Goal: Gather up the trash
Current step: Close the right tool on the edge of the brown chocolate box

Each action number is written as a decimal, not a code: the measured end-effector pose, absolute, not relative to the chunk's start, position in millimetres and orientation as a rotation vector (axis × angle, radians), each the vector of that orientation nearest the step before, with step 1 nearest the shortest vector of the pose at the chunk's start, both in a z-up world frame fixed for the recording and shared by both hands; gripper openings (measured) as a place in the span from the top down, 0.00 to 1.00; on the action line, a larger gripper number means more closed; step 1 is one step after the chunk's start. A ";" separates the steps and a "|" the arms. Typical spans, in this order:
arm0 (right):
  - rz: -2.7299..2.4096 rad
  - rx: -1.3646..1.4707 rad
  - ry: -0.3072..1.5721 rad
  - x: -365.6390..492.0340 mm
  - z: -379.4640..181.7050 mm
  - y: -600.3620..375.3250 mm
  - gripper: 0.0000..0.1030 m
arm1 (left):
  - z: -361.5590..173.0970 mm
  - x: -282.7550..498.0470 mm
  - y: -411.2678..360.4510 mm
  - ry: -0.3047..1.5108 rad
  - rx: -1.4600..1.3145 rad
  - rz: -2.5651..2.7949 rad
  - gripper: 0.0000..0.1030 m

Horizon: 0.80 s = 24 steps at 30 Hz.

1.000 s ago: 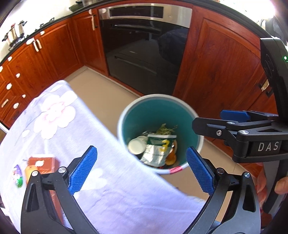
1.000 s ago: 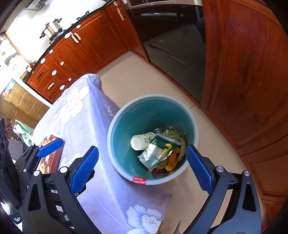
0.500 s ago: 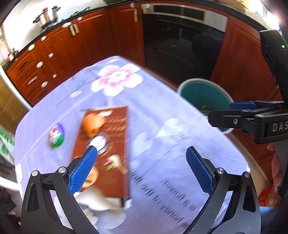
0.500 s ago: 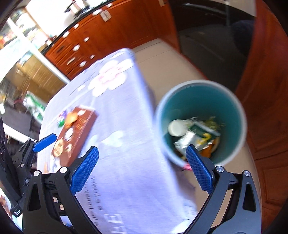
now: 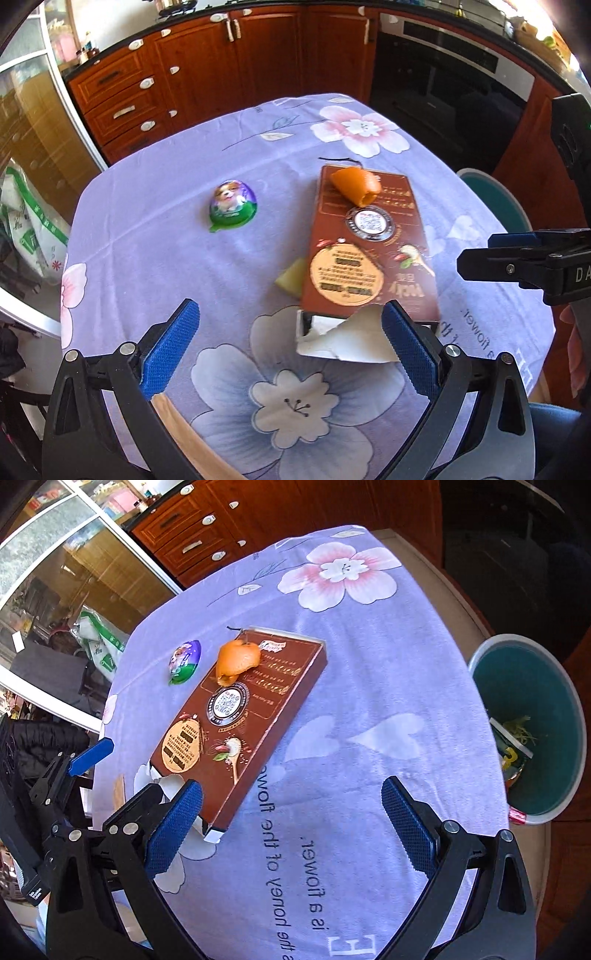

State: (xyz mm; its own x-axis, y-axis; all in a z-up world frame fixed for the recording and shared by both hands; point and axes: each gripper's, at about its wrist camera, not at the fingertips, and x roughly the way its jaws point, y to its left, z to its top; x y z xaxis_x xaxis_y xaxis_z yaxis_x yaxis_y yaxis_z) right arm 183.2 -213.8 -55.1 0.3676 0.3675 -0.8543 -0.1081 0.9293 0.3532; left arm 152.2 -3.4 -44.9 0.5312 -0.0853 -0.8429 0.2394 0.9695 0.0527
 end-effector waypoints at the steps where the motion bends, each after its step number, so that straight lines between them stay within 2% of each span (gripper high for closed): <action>1: 0.314 0.256 1.164 184.7 -57.0 -207.8 0.09 | -46.2 153.9 4.4 0.996 0.160 -0.174 0.04; 12: 0.319 0.320 1.192 194.1 -73.2 -179.8 0.10 | -61.1 179.8 35.5 1.004 0.103 -0.131 0.04; 13: 0.316 0.328 1.195 194.7 -74.7 -179.7 0.12 | -62.9 180.4 33.6 1.005 0.112 -0.138 0.04; 14: 0.313 0.335 1.194 195.0 -75.8 -179.8 0.20 | -65.0 180.5 31.1 1.006 0.129 -0.141 0.04; 15: 0.310 0.339 1.193 195.5 -76.6 -179.4 0.21 | -67.5 180.8 28.7 1.007 0.140 -0.146 0.04; 16: 0.315 0.344 1.195 196.1 -77.8 -179.3 0.28 | -69.3 180.6 27.8 1.009 0.143 -0.153 0.04; 17: 0.330 0.357 1.202 196.7 -79.6 -178.3 0.41 | -71.5 181.0 27.8 1.013 0.143 -0.157 0.04; 18: 0.346 0.372 1.216 198.4 -82.6 -177.9 0.45 | -74.1 181.0 27.2 1.022 0.145 -0.162 0.04; 19: 0.356 0.385 1.229 199.0 -85.6 -176.1 0.48 | -76.8 181.0 26.4 1.029 0.147 -0.166 0.04; 24: 0.368 0.414 1.217 202.0 -93.2 -171.5 0.48 | -81.8 180.2 25.4 1.032 0.133 -0.184 0.04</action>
